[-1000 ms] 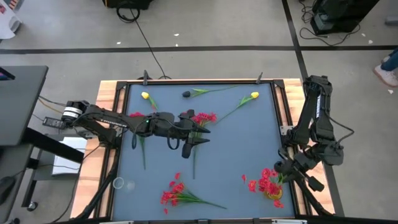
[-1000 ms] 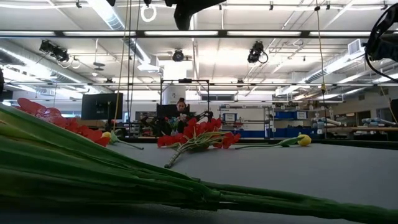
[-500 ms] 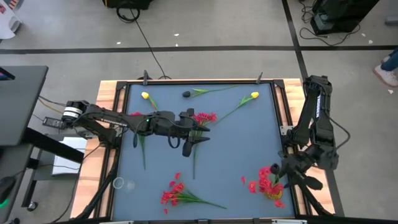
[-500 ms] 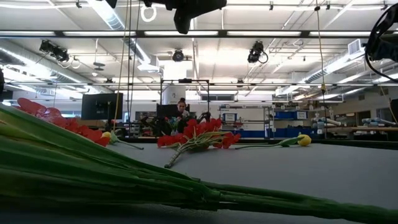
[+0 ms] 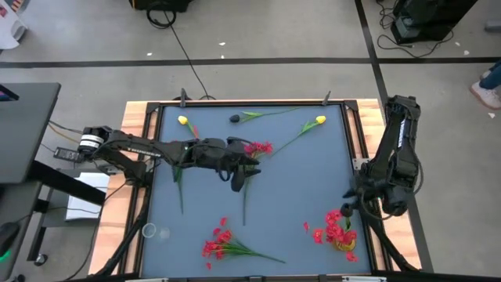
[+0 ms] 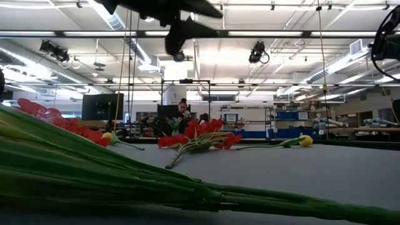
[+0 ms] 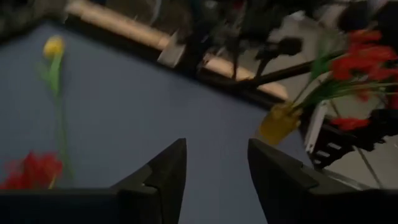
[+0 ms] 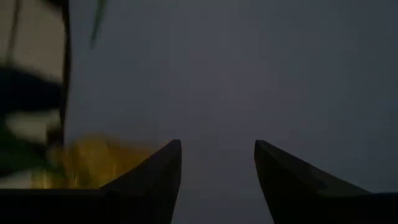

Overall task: Sort flowers into vase by color
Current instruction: Put the top right red flowers into the yellow vase

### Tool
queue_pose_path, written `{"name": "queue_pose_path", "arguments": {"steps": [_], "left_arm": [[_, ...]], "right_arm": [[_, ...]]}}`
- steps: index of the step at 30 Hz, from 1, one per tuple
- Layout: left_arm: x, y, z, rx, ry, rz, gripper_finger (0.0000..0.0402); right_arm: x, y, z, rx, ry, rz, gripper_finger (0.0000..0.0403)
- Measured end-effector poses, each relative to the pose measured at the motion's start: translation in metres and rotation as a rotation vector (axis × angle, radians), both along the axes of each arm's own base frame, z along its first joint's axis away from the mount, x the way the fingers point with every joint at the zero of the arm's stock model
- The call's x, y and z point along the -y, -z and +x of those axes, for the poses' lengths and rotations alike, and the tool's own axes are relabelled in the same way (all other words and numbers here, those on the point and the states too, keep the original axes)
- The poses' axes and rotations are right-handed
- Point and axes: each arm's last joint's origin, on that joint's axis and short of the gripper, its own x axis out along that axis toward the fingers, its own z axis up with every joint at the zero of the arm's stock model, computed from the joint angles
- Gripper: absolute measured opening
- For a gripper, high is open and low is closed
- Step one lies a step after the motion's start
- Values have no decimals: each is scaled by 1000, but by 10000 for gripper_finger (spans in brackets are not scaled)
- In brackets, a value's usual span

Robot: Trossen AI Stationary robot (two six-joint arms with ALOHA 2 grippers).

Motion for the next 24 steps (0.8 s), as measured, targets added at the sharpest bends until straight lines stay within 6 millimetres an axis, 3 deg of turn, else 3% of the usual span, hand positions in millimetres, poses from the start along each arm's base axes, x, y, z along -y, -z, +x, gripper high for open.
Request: {"name": "queue_pose_path", "arguments": {"steps": [8,15,24], "left_arm": [[-24,21,-11,-240,-176,-207,176],[-53,40,-30,-480,-368,-285,176],[-85,44,-36,-481,-525,-381,176]], "right_arm": [[13,-3,21,103,431,98,210],[25,-8,45,180,605,119,210],[54,-19,85,222,767,276,210]]}}
